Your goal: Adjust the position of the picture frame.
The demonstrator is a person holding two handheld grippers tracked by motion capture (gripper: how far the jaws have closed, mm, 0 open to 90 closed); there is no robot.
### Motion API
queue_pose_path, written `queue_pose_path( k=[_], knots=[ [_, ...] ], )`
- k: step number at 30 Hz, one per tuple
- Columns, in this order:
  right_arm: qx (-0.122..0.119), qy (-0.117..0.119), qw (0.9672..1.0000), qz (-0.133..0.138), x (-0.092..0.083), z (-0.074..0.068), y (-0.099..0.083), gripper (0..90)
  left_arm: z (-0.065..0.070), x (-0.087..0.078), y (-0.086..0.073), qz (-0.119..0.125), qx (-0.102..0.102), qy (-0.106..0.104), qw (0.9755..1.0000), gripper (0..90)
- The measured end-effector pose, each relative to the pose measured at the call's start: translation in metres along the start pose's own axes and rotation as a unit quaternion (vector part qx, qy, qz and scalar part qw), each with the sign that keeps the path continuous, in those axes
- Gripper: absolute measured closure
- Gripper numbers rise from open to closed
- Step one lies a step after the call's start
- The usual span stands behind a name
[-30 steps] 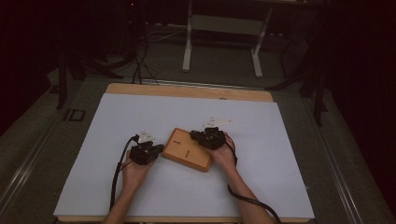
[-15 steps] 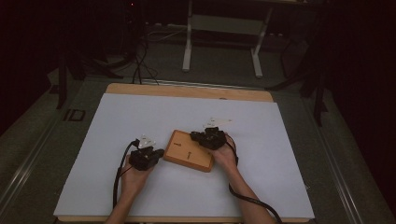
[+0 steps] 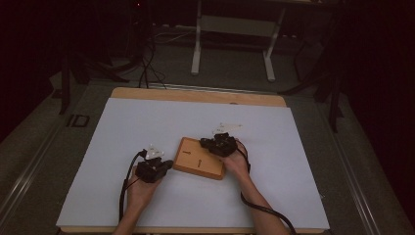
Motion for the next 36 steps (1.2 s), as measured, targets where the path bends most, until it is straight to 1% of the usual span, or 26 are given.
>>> queue_pose_path(
  k=[5,7,10,12,13,14,17,20,25,26,28,31,33,36],
  knots=[
    [0.01,0.002,1.0,0.0,0.0,0.001,-0.001,84.4,0.006,-0.001,-0.001,0.002,0.005,-0.011,0.9999,88.0],
    [0.011,0.002,0.9999,-0.001,0.0,0.0,-0.001,84.4,0.009,-0.001,-0.002,0.003,0.005,-0.019,0.9998,87.9],
    [0.014,0.004,0.9999,0.0,0.001,-0.002,-0.001,84.3,0.013,-0.001,-0.002,0.001,0.012,-0.023,0.9997,87.0],
    [0.013,0.002,0.9999,0.0,0.003,-0.003,-0.001,84.3,0.014,0.0,-0.002,-0.002,0.017,-0.014,0.9998,86.1],
    [0.011,-0.002,0.9999,-0.001,0.003,-0.004,-0.001,84.3,0.013,0.0,-0.003,-0.002,0.014,-0.013,0.9998,85.8],
    [0.014,-0.005,0.9999,-0.001,0.003,-0.004,-0.001,84.3,0.012,0.001,-0.003,-0.001,0.013,-0.012,0.9998,85.4],
    [0.023,-0.012,0.9997,-0.001,0.005,-0.005,-0.002,84.3,0.011,0.001,-0.003,-0.001,0.01,-0.012,0.9999,85.1],
    [0.02,-0.017,0.9997,-0.004,0.004,-0.007,-0.001,84.3,0.012,0.002,-0.003,-0.006,0.012,-0.012,0.9998,85.2],
    [0.021,-0.032,0.9991,-0.015,0.003,-0.009,-0.002,84.3,0.013,0.005,-0.004,-0.012,0.013,-0.012,0.9998,84.9],
    [0.021,-0.032,0.9991,-0.015,0.003,-0.009,-0.002,84.3,0.013,0.005,-0.004,-0.012,0.013,-0.012,0.9998,84.6],
    [0.026,-0.04,0.9987,-0.018,0.002,-0.01,-0.003,84.3,0.014,0.006,-0.004,-0.013,0.012,-0.012,0.9998,84.3],
    [0.023,-0.045,0.9984,-0.024,0.001,-0.013,-0.004,84.3,0.014,0.007,-0.004,-0.016,0.014,-0.01,0.9997,84.3],
    [0.027,-0.05,0.998,-0.026,0.001,-0.014,-0.004,84.3,0.014,0.007,-0.004,-0.015,0.012,-0.009,0.9998,83.8],
    [0.032,-0.061,0.997,-0.036,0.003,-0.015,-0.004,84.3,0.013,0.008,-0.004,-0.017,0.012,-0.006,0.9998,82.8]
  ],
)
Point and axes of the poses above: each handheld gripper's, and its own axes: x roughly forward along the jaws, y roughly out of its top, z roughly to its right, the point moved 2 cm from there along x, roughly forward along the jaws, and after that the axes turned 5 degrees about -y, right-handed, at the moved point
